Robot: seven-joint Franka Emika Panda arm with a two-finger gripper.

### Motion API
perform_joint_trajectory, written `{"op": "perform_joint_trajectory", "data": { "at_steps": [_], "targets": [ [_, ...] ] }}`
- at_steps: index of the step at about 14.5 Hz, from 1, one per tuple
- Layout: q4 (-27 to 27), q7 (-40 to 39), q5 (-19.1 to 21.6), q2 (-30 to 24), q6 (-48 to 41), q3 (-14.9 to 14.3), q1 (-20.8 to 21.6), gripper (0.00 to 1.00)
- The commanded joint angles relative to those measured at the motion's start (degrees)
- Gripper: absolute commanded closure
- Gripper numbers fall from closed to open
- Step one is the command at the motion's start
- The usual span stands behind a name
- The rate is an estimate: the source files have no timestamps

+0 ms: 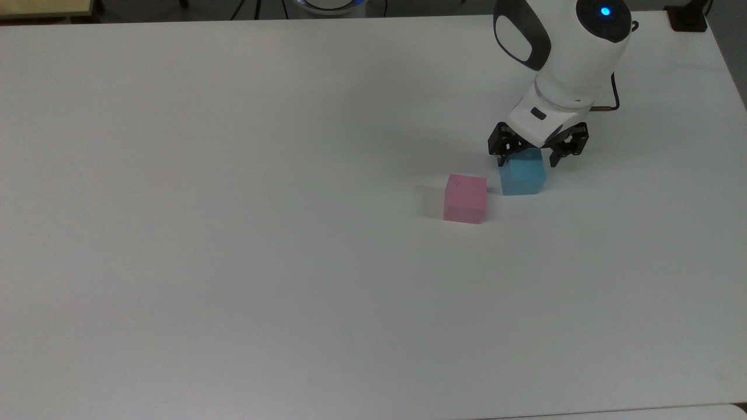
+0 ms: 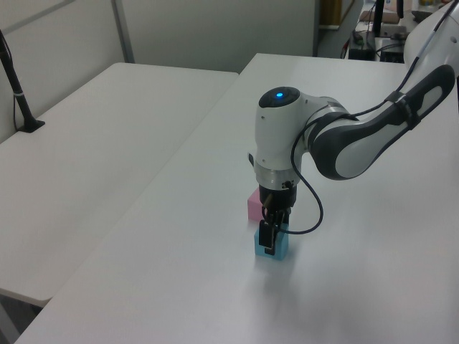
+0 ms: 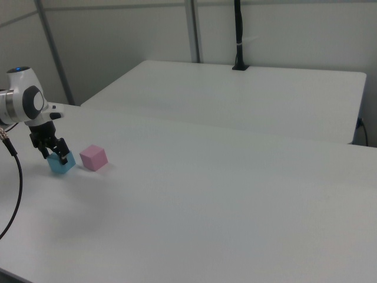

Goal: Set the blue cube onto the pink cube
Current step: 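Lift the light-blue cube and place it onto the pink cube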

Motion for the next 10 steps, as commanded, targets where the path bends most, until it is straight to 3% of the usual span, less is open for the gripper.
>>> {"op": "perform_joint_trajectory", "data": {
  "at_steps": [1,2,7,10],
  "targets": [
    [-0.23,1.14,-1.87,-0.25,0.35,-0.92,1.46,0.61],
    [-0.23,1.05,-2.57,-0.34,0.17,-0.92,1.37,0.7],
    [-0.05,-4.73,-2.32,-8.41,-9.21,-1.44,-0.82,0.71],
    [0.83,-5.28,-2.23,-9.83,-10.55,-1.53,-4.24,0.7]
  ]
}}
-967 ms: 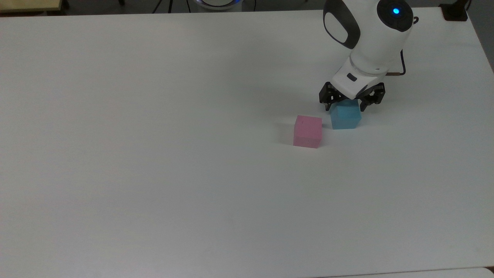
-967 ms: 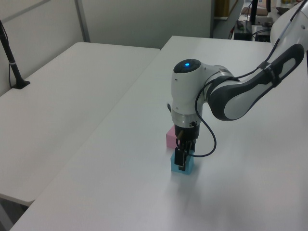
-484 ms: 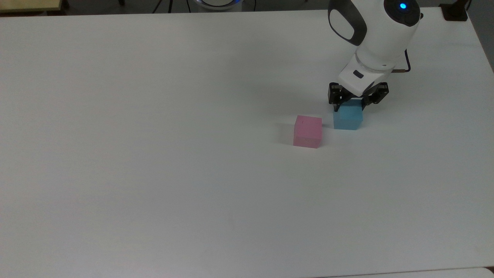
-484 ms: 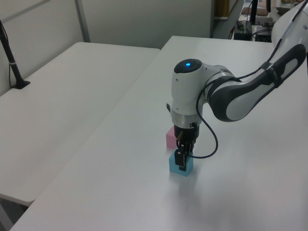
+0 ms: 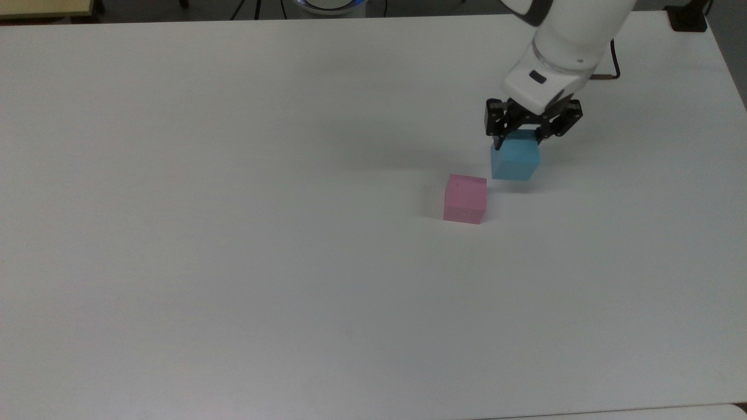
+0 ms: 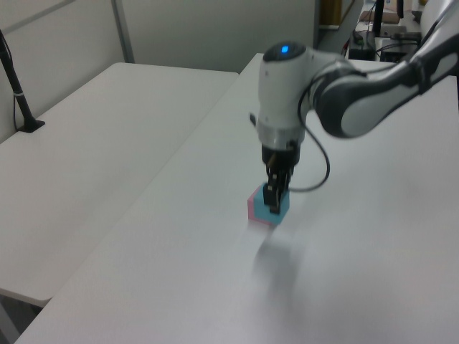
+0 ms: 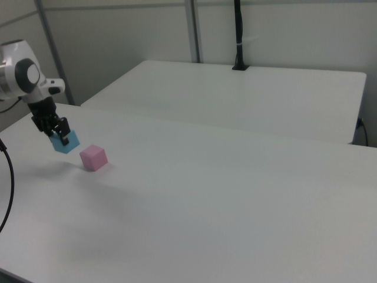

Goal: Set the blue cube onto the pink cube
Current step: 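Lift the light-blue cube and place it onto the pink cube, then open the gripper and raise it away from the stacked cubes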

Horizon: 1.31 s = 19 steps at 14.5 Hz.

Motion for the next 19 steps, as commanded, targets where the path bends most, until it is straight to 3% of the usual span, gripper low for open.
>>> {"op": "perform_joint_trajectory", "data": {
  "at_steps": [1,6,7,8,10,11,12,15,19],
  "targets": [
    [-0.82,-2.1,-0.38,-2.39,-1.65,-0.36,-3.55,0.68],
    [-0.82,-3.78,-0.73,-0.46,-0.34,-0.36,-6.19,0.61],
    [-0.82,-3.78,-0.65,-0.19,0.01,-0.36,-6.19,0.53],
    [-0.91,-3.78,-0.65,-0.19,0.8,-0.36,-6.19,0.31],
    [-0.99,-3.51,-0.56,0.42,2.21,-0.36,-6.1,0.28],
    [-0.91,-3.25,-0.56,0.77,2.3,-0.36,-6.02,0.19],
    [-0.91,-3.16,-0.47,0.51,2.3,-0.36,-6.1,0.0],
    [-0.82,-3.42,-0.47,-1.24,1.87,-0.45,-6.28,0.0],
    [-0.91,-4.65,-0.29,-8.26,-1.81,-0.36,-8.47,0.0]
  ]
}}
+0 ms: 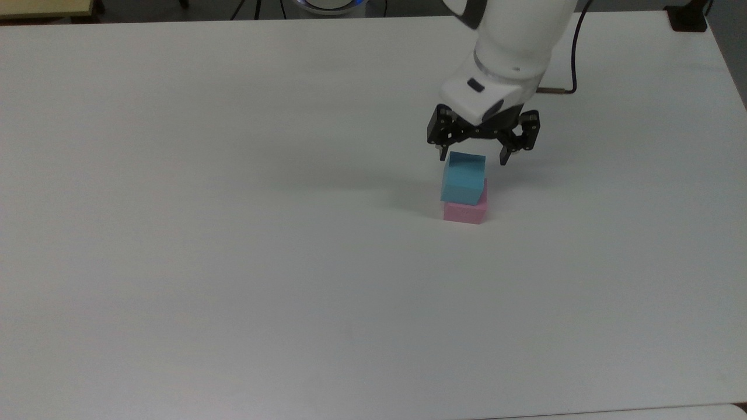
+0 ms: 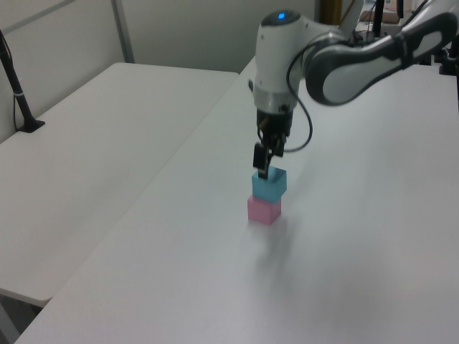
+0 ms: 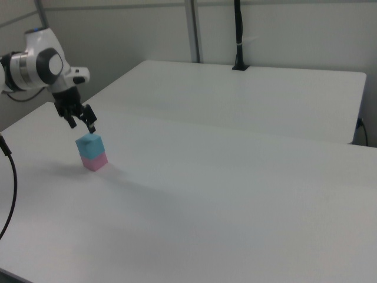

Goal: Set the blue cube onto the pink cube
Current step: 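Open the gripper and raise it away from the stacked cubes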

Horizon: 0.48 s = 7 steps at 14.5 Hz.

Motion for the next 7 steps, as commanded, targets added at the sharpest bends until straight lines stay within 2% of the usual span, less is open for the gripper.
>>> {"op": "perform_joint_trajectory", "data": {
  "at_steps": [1,4,5,6,7],
  "targets": [
    [-1.9,-3.01,-0.2,-8.54,-4.71,-0.22,-1.94,0.0],
    [-2.43,-9.68,0.23,-14.52,-13.14,-0.14,-6.24,0.0],
    [-2.61,-14.49,0.85,-16.8,-16.3,-0.05,-9.04,0.0],
    [-2.96,-18.02,2.59,-18.22,-17.9,-0.05,-10.9,0.0],
    [-3.22,-22.49,6.26,-20.23,-20.18,-0.13,-13.96,0.0]
  ]
}}
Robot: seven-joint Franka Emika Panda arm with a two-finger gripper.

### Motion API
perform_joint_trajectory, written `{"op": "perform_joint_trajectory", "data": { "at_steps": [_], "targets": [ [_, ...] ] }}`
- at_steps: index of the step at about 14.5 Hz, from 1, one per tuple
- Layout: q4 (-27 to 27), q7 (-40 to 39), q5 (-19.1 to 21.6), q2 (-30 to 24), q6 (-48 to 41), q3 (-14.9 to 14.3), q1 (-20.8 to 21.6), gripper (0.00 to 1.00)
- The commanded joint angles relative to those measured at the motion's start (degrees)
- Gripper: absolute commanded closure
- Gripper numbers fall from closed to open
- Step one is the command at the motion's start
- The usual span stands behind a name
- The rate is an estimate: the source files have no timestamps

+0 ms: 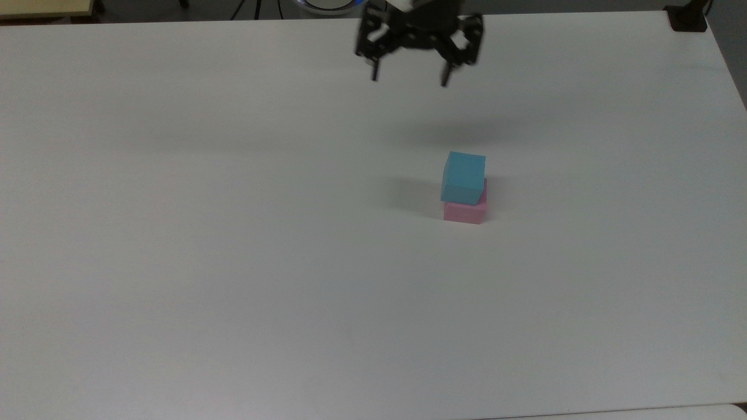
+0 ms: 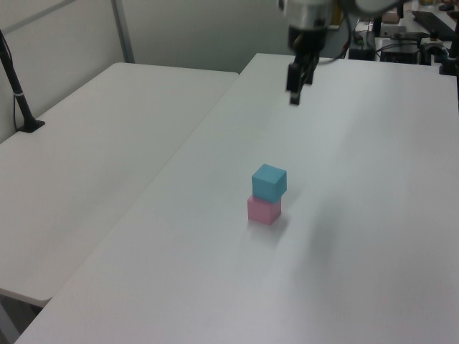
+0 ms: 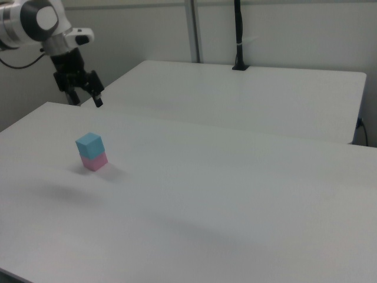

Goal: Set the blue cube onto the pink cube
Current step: 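Open the gripper and raise it away from the stacked cubes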

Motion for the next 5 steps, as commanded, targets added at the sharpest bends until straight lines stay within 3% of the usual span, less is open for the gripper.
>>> {"op": "perform_joint_trajectory", "data": {
  "at_steps": [1,5],
  "targets": [
    [-3.1,-11.89,7.08,-6.48,-5.41,0.07,-7.73,0.0],
    [-3.01,-14.47,7.71,-7.11,-9.02,-0.2,-10.29,0.0]
  ]
}}
